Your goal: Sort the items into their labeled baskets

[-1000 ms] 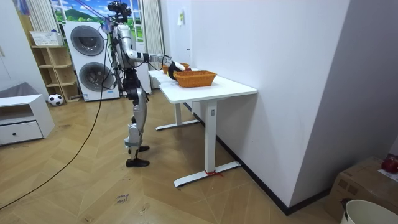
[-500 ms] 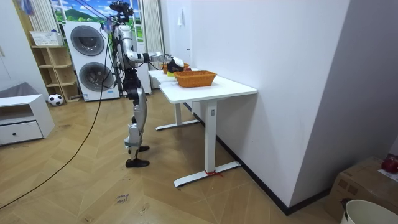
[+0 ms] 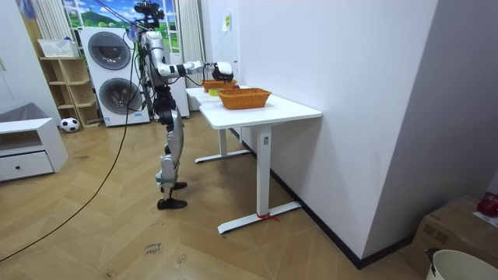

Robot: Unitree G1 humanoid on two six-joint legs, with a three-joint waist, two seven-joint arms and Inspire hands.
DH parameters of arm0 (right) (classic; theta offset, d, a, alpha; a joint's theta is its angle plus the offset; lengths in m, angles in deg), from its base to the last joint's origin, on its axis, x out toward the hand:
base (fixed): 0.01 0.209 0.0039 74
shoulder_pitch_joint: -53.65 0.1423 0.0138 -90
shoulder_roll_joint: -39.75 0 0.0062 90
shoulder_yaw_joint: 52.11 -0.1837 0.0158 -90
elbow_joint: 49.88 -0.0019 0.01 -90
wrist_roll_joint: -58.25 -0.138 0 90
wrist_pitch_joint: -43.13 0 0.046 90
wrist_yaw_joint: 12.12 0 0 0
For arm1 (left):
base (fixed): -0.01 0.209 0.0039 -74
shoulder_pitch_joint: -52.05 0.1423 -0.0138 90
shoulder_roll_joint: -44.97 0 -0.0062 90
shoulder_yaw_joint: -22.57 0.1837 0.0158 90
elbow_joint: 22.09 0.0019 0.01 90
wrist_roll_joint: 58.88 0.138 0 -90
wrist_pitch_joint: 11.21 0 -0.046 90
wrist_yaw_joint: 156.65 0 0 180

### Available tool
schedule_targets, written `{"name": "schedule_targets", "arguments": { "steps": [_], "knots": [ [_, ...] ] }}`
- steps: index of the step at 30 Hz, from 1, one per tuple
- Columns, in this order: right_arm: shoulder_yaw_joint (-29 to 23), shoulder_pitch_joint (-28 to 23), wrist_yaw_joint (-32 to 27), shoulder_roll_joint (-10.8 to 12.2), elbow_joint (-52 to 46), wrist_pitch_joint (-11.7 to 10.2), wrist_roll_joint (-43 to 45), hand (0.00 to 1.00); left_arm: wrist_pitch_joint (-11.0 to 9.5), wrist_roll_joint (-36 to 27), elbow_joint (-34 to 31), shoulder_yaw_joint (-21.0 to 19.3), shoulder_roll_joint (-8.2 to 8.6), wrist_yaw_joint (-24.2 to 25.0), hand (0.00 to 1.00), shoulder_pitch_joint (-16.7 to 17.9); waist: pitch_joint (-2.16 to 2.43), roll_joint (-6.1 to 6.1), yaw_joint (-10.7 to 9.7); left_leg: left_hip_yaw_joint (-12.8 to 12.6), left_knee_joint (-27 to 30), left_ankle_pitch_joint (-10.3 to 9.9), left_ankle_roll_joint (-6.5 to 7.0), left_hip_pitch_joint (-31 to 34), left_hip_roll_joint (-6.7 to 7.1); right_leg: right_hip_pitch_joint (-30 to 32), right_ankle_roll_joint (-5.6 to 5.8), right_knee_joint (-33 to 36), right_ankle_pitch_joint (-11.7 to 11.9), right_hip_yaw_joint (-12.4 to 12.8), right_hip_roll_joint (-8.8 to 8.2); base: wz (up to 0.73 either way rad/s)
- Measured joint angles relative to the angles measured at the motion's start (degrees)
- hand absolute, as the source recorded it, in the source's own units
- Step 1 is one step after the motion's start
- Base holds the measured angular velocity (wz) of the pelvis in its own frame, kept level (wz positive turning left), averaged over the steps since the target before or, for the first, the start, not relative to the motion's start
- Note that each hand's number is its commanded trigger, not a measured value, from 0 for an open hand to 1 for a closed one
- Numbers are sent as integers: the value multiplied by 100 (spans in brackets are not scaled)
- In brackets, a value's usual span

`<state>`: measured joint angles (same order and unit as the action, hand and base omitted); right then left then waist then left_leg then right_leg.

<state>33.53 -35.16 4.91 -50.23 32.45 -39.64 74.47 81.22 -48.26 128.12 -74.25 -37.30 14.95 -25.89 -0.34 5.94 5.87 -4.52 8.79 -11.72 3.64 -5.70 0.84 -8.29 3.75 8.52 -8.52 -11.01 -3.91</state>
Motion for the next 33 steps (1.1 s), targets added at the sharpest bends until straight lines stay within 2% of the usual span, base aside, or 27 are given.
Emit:
{"name": "schedule_targets", "arguments": {
  "steps": [6, 16, 21, 24, 26, 33],
  "knots": [
    [-415, 0, -361, -9, -51, -25, -610, 100, 8, 24, 171, -96, 6, 0, 0, 231, 8, 52, -255, -1, 1, 0, 0, 13, 2, 9, 0, 5, 0, -16, -1, 0],
    [-631, 2, -992, -131, -204, -32, -729, 100, 14, 29, 10, -263, -19, -89, 0, 294, 21, 91, -438, -5, -3, 0, 0, 11, 0, 15, 0, 6, 0, -6, -1, 0],
    [-712, 2, -1214, -138, -181, -39, -737, 100, 10, 22, -208, -303, -15, -100, 0, 360, 25, 96, -510, -7, 0, 0, 0, 10, 0, 18, 0, 6, 0, -15, -1, 0],
    [-720, -3, -1288, -180, 151, -176, -917, 100, 7, 21, -251, -303, -18, -116, 0, 383, 33, 108, -553, -6, 7, 0, 0, 6, 0, 13, 0, 6, 0, -23, -2, 0],
    [-730, -7, -1331, -180, 347, -173, -918, 100, 7, 22, -250, -303, -16, -116, 0, 385, 42, 121, -566, -12, 10, 0, 0, 7, 0, 14, 0, 8, 0, -26, -2, 0],
    [-1028, -42, -1452, -226, 498, -173, -914, 100, 9, 34, -305, -427, 8, -115, 0, 445, 29, 101, -576, -31, 8, -1, 0, 8, -5, 23, 0, 8, 0, -19, 1, 0]
  ]
}}
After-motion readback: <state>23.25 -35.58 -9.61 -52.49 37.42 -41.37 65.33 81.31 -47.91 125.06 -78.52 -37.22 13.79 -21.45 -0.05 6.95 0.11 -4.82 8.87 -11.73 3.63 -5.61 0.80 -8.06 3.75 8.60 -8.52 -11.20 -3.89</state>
